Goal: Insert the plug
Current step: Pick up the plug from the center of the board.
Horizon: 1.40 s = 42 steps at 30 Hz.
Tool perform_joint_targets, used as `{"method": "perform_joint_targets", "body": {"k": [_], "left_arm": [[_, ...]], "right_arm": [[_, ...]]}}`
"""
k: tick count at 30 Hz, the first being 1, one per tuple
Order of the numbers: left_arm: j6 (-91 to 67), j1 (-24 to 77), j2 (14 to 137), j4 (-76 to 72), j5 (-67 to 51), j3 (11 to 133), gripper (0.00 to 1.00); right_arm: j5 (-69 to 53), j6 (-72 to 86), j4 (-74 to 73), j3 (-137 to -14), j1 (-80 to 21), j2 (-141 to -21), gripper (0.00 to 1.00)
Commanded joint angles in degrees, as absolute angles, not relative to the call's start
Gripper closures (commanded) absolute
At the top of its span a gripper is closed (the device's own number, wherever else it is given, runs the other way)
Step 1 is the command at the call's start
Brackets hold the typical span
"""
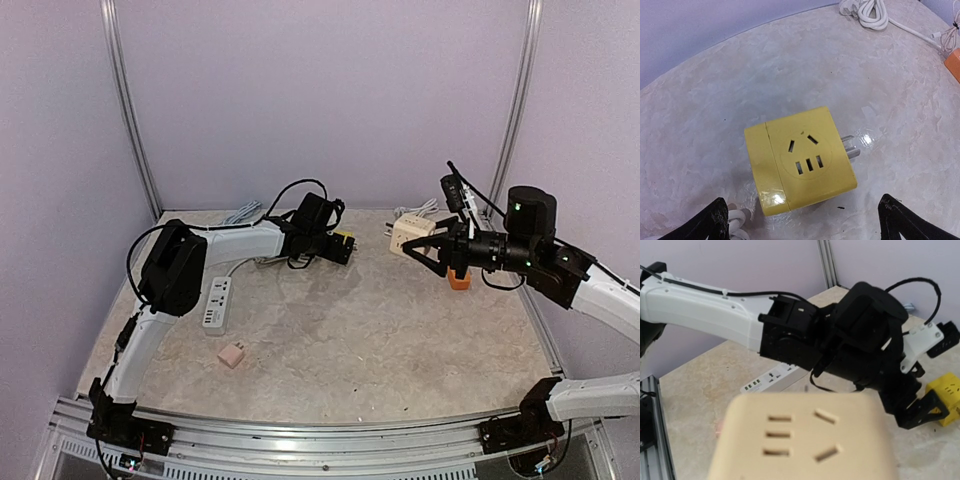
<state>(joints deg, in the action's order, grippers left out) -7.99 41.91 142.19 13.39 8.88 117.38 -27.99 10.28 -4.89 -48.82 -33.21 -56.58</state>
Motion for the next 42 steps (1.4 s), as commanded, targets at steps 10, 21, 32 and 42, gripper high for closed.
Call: {"method": "perform_joint_targets", "body": {"k": [10,21,32,42], "left_arm": [[-16.36,41.57,149.44,15.54,8.36,127.53,0.04],[-18.26,41.49,151.67,18.24,10.21,131.61,0.44],[-18.54,41.36,145.03,14.73,12.28,123.84,0.7],[-19.77,40.78,119.12,10.1,25.03,98.55,0.73]], "right_arm": [[-29.88,13.03,-1.16,-46.54,-32.74,-56.07,1.0],[-30.83,13.84,-0.35,-46.26,-32.73,-55.37,1.0],[-32.06,14.19,-0.13,-46.23,-32.78,-55.63,1.0],[-34.05,14.23,3.15,-45.76,-32.87,-57.46,1.0]]}}
